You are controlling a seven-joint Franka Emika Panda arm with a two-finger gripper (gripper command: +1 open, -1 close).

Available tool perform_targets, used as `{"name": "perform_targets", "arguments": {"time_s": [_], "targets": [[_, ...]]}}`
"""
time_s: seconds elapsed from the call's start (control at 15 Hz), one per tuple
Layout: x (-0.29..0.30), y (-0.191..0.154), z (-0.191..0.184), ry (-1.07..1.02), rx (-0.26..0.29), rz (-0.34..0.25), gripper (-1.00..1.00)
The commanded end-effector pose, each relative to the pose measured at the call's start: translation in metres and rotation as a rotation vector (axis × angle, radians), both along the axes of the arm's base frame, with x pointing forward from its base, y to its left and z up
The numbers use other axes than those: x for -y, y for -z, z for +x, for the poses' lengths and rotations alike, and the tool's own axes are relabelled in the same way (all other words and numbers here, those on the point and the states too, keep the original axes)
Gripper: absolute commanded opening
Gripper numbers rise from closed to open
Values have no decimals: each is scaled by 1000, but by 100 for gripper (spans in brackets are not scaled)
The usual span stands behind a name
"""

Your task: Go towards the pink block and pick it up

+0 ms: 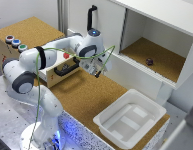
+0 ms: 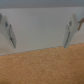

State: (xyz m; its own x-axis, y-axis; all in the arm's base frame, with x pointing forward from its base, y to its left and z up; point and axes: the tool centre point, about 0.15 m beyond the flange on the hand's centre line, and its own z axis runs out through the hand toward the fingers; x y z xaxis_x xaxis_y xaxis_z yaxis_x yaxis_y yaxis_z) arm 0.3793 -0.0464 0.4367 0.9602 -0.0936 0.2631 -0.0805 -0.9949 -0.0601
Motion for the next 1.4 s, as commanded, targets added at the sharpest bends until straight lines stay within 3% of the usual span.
{"name": "perform_targets", "arguments": {"time_s": [0.0, 0.2, 0.47, 0.67, 0.87, 1.07, 1.33], "targets": [[-129, -60, -16, -150, -5, -96, 100], [-196, -62, -25, -354, -46, -100, 100], [-250, -47, -27, -555, -76, -237, 100], [-261, -29, -29, -634, -91, -257, 100], [-282, -16, -23, -788, -56, -289, 100], [-300, -10, -1, -960, -9, -281, 100], [-322, 15, 11, -1214, 1, -330, 100]]}}
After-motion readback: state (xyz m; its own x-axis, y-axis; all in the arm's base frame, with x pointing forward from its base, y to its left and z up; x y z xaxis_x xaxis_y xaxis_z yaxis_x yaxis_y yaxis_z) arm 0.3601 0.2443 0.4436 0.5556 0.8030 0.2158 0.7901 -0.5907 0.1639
